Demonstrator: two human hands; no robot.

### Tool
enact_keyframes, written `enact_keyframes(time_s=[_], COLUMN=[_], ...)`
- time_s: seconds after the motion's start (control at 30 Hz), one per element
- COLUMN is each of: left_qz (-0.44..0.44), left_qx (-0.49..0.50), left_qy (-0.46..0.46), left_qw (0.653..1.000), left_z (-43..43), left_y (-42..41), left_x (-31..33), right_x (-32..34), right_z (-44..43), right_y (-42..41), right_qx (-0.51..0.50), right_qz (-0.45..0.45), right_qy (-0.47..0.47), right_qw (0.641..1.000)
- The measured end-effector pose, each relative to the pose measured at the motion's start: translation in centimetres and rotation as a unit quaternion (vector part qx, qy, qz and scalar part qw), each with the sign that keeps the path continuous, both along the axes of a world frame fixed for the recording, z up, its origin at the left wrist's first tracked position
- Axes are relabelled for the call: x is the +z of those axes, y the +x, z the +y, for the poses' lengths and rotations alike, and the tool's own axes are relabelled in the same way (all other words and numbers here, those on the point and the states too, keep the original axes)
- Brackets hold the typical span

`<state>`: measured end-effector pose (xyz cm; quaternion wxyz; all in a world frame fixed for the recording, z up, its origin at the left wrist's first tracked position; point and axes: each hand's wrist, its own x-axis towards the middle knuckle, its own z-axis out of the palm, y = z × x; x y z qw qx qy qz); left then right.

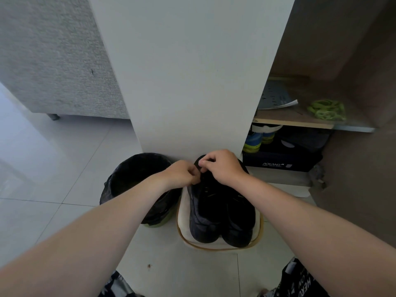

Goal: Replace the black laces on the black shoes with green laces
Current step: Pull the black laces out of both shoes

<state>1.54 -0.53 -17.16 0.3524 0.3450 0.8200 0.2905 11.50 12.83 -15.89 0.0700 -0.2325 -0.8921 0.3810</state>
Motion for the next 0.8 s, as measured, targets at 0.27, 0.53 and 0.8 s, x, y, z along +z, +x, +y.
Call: enact_keyframes(time_s=[0.27, 0.53, 0.8], left_qz=[0.097, 0.081, -0.102], left_qx=[-0.049, 0.076, 0.052], left_qy=[-0.003, 0.164, 0.019], left_qw=[0.994, 0.98, 0.993], left_z=[-0.3, 0.7, -0.9], left_y=[0.0, -0.6, -0.7], left_x=[-0.3, 2.6, 0.9], right_x=[-0.3, -0.6, -1.2], right_z=[-0.3, -0.4, -0.5], right_y=[0.3, 0.4, -0.1], right_qx=[0.035, 0.075, 0.011], right_qz=[-0.005, -0.099, -0.058], right_qy=[-0.092, -0.08, -0.008], right_qw=[0.995, 0.989, 0.998])
